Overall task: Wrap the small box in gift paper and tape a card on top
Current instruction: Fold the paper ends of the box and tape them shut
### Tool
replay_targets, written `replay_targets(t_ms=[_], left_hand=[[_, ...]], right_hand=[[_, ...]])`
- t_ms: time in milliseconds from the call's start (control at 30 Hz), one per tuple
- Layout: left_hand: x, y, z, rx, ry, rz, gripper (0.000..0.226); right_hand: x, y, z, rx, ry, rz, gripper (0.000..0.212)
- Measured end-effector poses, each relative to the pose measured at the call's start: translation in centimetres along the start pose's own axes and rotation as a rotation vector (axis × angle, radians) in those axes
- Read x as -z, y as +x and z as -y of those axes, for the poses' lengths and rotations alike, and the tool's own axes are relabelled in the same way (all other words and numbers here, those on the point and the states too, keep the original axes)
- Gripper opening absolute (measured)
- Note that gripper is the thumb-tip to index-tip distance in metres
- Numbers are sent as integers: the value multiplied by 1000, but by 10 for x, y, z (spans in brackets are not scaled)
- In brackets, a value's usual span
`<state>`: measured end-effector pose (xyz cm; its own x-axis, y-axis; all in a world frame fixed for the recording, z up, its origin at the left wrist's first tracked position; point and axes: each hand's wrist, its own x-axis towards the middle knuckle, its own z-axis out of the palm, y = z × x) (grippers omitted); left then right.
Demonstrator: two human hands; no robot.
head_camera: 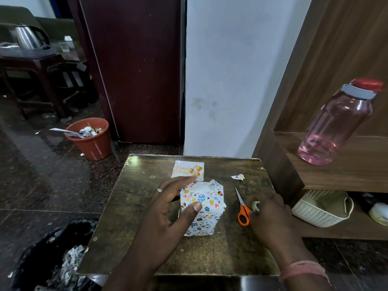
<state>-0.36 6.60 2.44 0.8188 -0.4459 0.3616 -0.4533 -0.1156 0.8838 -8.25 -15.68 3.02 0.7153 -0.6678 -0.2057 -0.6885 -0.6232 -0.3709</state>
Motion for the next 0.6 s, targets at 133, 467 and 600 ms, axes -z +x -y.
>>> replay_targets(t_ms=[133,467,600], left_hand=[[0,2,0,-18,51,3,28],[-3,4,-6,77,-159,-15,19],[-4,5,-6,155,-263,-25,19]], right_hand=[[-4,2,-1,0,-7,-25,37],[-10,6,-3,-14,17,-47,40],[-11,8,-4,-26,40,-68,44]])
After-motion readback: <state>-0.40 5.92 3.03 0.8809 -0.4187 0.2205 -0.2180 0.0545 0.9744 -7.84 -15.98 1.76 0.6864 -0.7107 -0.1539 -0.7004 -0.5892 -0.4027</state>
